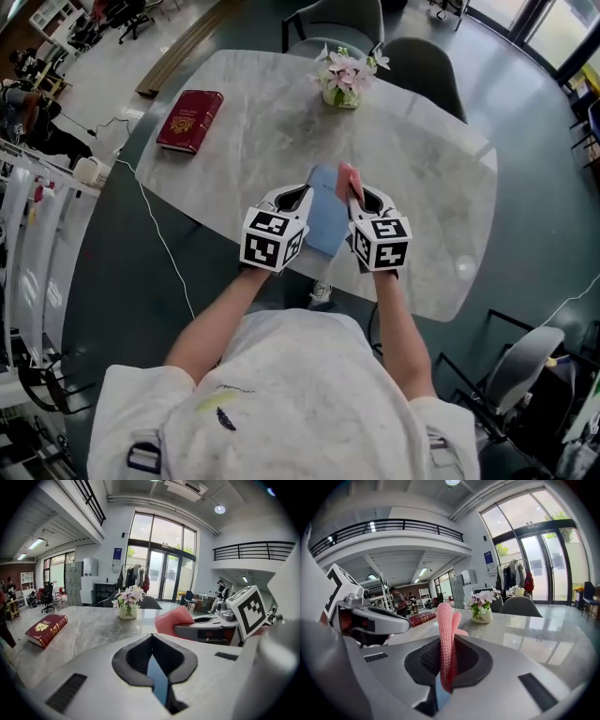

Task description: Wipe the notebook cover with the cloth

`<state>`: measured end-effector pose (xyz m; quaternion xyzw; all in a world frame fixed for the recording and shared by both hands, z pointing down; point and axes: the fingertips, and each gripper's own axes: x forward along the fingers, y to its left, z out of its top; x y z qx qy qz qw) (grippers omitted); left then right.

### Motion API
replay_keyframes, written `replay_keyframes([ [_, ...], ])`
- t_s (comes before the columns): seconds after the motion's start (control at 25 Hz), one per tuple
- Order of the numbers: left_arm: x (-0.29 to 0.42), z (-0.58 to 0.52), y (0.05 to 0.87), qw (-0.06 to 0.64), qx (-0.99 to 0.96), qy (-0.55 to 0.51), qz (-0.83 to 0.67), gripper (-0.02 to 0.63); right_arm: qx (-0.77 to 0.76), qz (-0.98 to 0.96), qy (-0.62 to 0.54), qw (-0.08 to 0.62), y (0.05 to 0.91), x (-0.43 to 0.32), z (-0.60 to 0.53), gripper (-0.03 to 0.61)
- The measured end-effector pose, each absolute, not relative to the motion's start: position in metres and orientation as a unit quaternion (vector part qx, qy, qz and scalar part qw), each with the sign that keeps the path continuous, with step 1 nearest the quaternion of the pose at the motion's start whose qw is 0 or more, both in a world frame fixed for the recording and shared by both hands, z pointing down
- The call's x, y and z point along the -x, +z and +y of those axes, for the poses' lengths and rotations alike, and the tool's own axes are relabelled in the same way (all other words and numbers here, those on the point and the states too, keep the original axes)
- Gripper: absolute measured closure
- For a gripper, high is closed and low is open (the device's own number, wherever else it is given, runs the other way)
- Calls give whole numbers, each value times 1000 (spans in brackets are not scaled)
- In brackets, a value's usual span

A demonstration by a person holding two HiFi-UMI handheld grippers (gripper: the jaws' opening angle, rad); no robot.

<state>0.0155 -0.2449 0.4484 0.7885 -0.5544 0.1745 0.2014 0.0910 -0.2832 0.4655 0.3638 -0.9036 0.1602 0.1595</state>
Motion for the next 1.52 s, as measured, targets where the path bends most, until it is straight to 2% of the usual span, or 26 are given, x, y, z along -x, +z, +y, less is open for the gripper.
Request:
replay_keyframes([
  [0.28,-16,-267,473,214,-793,183,-540,606,-361,-899,115,218,490,-99,-317,563],
  [0.52,-15,-270,487,229,-812,187,-504,606,-355,-878,30,321,512,-101,-340,563],
  [0.84,-9,-260,494,235,-835,193,-457,606,-307,-842,-16,443,558,-82,-335,563],
  [1.04,2,-257,498,239,-842,189,-445,606,-298,-832,7,467,580,-70,-327,563],
  [1.52,9,-249,502,242,-862,184,-405,606,-326,-819,65,467,593,-56,-293,563],
])
